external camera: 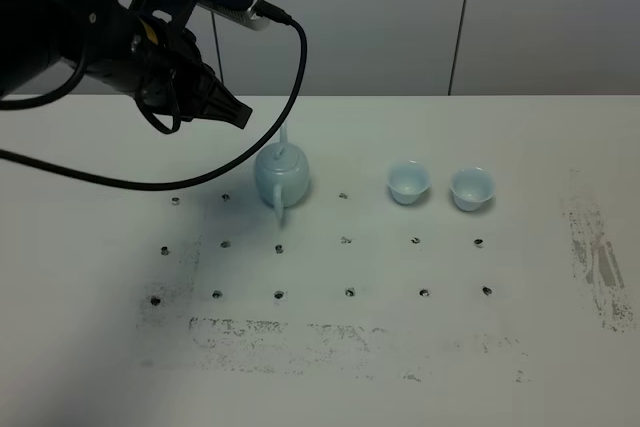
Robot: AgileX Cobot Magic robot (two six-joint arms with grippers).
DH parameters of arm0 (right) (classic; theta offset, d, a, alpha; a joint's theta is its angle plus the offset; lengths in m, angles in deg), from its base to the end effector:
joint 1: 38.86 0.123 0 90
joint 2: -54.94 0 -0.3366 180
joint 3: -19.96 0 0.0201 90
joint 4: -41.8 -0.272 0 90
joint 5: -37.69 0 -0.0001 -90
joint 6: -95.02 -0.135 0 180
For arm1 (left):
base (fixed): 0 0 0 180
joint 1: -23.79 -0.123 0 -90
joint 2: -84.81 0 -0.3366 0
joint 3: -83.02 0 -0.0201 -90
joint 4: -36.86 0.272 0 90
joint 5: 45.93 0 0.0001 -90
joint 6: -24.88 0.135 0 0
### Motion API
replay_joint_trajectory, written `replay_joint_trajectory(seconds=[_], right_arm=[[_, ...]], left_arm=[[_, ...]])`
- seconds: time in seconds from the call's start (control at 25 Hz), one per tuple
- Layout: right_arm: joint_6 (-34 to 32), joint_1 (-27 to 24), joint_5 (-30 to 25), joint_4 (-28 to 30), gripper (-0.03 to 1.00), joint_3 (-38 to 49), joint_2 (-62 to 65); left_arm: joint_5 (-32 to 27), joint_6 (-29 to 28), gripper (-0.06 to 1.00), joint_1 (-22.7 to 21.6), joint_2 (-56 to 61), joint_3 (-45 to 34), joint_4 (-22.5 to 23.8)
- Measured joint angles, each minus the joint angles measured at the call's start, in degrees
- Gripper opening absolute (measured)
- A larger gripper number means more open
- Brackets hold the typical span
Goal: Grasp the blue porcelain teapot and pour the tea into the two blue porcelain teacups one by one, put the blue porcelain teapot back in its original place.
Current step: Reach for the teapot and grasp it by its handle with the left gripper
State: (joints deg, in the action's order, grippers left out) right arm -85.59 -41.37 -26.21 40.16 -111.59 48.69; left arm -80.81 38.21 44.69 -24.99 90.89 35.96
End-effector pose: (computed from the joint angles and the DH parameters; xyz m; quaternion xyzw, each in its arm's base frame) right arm -0.0056 0.0037 0.2686 0.0223 0.8595 0.0058 0.5107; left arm 0.4448 -0.1712 0.3047 0.2695 0.8899 -0.0308 0.3668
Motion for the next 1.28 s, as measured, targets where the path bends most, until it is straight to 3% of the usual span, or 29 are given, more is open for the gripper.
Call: replay_joint_trajectory(seconds=[0.32, 0.52, 0.84, 1.0, 1.28], right_arm=[[0.0, 0.0, 0.0, 0.0, 0.24, 0.0, 0.0], [0.0, 0.0, 0.0, 0.0, 0.23, 0.0, 0.0], [0.0, 0.0, 0.0, 0.0, 0.23, 0.0, 0.0], [0.0, 0.0, 0.0, 0.0, 0.23, 0.0, 0.0], [0.0, 0.0, 0.0, 0.0, 0.23, 0.0, 0.0]], left_arm=[[0.5, -6.1, 0.13, 0.7, 3.7, -6.6, 0.0], [0.5, -7.4, 0.13, 4.7, 2.3, -6.6, 0.1], [-4.0, -10.3, 0.15, 6.6, -3.2, 0.6, 0.0], [-6.4, -10.6, 0.23, 6.6, -5.7, 4.3, -0.2], [-7.0, -10.7, 0.47, 6.6, -6.5, 5.3, -2.8]])
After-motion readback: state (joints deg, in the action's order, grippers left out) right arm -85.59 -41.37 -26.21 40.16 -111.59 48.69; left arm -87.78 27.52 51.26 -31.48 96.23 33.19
